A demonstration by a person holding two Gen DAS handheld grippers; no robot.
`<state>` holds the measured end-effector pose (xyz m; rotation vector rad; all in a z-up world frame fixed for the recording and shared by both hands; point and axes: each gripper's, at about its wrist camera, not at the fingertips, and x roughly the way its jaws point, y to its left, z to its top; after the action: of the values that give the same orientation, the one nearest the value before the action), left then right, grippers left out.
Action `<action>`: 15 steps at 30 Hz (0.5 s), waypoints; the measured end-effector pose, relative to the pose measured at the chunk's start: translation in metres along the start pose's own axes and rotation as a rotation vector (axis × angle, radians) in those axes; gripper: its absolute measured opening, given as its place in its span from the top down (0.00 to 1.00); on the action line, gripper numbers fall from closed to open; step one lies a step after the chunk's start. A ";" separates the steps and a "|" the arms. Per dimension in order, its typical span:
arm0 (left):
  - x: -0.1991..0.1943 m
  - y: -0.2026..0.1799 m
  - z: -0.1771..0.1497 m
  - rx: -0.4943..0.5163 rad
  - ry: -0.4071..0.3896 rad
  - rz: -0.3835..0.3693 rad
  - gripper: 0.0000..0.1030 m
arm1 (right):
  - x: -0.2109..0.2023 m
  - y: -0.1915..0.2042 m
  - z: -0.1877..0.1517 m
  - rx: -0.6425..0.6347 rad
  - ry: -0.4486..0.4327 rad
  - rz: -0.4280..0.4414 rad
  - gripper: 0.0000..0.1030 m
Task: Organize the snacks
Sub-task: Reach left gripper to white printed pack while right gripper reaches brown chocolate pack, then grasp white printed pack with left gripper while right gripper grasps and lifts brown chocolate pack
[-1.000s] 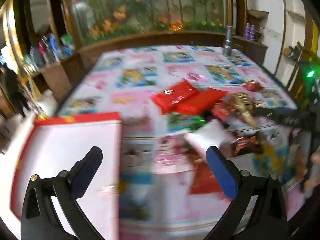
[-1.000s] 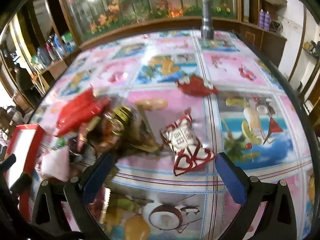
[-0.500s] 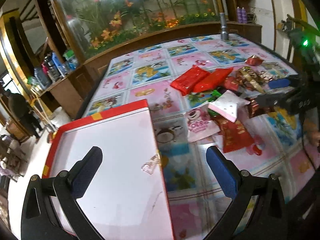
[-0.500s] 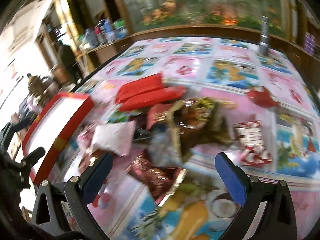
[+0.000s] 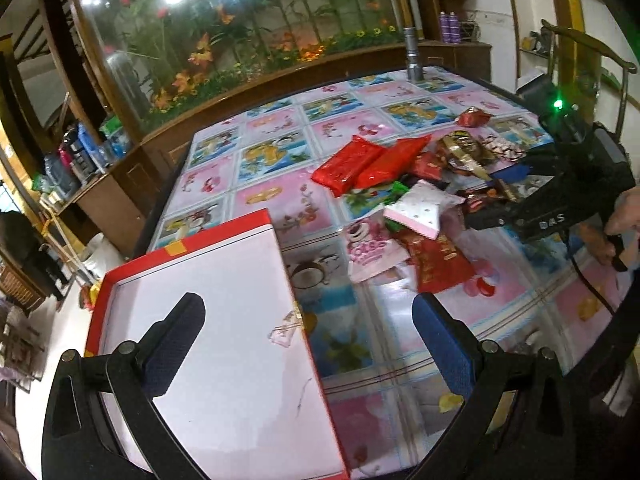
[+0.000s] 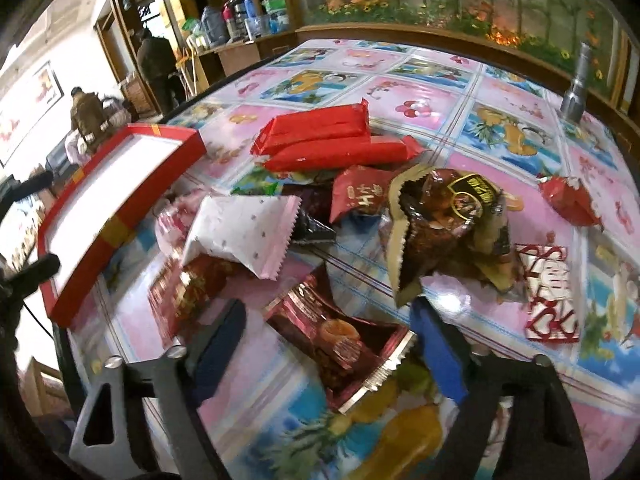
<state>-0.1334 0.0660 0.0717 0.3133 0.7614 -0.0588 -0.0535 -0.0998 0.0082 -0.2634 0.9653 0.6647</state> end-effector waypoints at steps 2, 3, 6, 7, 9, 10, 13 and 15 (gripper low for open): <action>0.000 -0.004 0.001 0.002 0.001 -0.029 0.00 | -0.004 -0.004 -0.001 -0.004 0.011 -0.008 0.37; 0.001 -0.005 0.002 0.003 0.002 -0.038 0.00 | -0.005 -0.007 -0.001 0.001 0.015 -0.011 0.44; 0.003 -0.010 0.003 0.009 0.009 -0.050 0.00 | -0.008 -0.015 -0.001 0.028 0.017 -0.003 0.57; 0.003 -0.011 0.003 0.010 0.007 -0.050 0.00 | -0.009 -0.017 -0.001 0.037 0.015 0.006 0.57; 0.000 -0.011 0.003 0.012 0.001 -0.057 0.00 | -0.011 -0.018 -0.004 0.050 0.016 0.013 0.59; 0.000 -0.011 0.004 0.013 -0.001 -0.060 0.00 | -0.012 -0.018 -0.005 0.057 0.018 0.017 0.59; -0.002 -0.008 0.006 0.011 -0.004 -0.064 0.00 | -0.018 -0.017 -0.013 0.067 0.028 0.011 0.61; 0.000 -0.007 0.009 0.006 -0.001 -0.078 0.00 | -0.021 -0.012 -0.016 0.057 0.049 0.001 0.61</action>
<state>-0.1287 0.0566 0.0765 0.2887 0.7724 -0.1352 -0.0649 -0.1258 0.0157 -0.2295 1.0294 0.6330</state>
